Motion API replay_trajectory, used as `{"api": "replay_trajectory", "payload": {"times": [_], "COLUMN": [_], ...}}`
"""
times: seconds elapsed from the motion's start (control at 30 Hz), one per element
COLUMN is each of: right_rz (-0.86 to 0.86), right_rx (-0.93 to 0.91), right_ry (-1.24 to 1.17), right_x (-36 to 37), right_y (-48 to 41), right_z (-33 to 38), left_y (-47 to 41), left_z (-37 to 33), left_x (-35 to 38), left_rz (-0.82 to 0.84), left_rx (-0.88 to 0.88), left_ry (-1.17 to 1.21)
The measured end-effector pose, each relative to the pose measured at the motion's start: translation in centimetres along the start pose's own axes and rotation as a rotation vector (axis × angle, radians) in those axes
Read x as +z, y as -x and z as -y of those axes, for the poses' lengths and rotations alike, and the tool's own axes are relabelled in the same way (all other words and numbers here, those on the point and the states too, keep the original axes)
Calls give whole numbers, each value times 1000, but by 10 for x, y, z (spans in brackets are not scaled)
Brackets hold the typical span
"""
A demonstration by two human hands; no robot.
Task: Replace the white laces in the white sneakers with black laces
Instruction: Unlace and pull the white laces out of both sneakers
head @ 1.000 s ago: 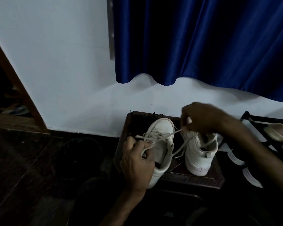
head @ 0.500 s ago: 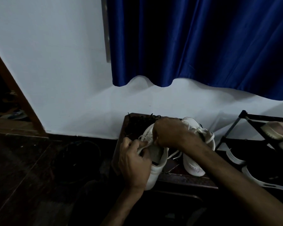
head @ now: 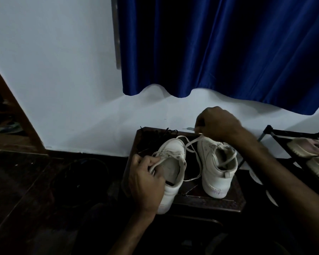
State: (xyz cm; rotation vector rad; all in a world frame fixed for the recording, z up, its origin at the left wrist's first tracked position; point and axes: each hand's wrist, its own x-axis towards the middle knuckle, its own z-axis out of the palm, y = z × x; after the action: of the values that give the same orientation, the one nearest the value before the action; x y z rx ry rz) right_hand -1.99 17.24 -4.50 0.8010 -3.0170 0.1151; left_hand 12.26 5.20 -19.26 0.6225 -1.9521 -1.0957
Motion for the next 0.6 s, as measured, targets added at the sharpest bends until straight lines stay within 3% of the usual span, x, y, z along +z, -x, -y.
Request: {"api": "replay_trajectory", "payload": {"times": [0.23,0.33,0.6], "right_rz": [33,21,117], "right_rx": [-15,-82,-572], "right_ry": [12,-117,-312], "right_x": [56,61,60], "right_y": [-10,-5,4], "right_z": [5,0,-4], "left_y": [-7,-20,-88], "left_z": [2,6,12], "left_x": [-6,-8,-19], "left_rz": [98,176,567], "left_rx": [24,57,138], "left_ry": [-53,-96,-165]}}
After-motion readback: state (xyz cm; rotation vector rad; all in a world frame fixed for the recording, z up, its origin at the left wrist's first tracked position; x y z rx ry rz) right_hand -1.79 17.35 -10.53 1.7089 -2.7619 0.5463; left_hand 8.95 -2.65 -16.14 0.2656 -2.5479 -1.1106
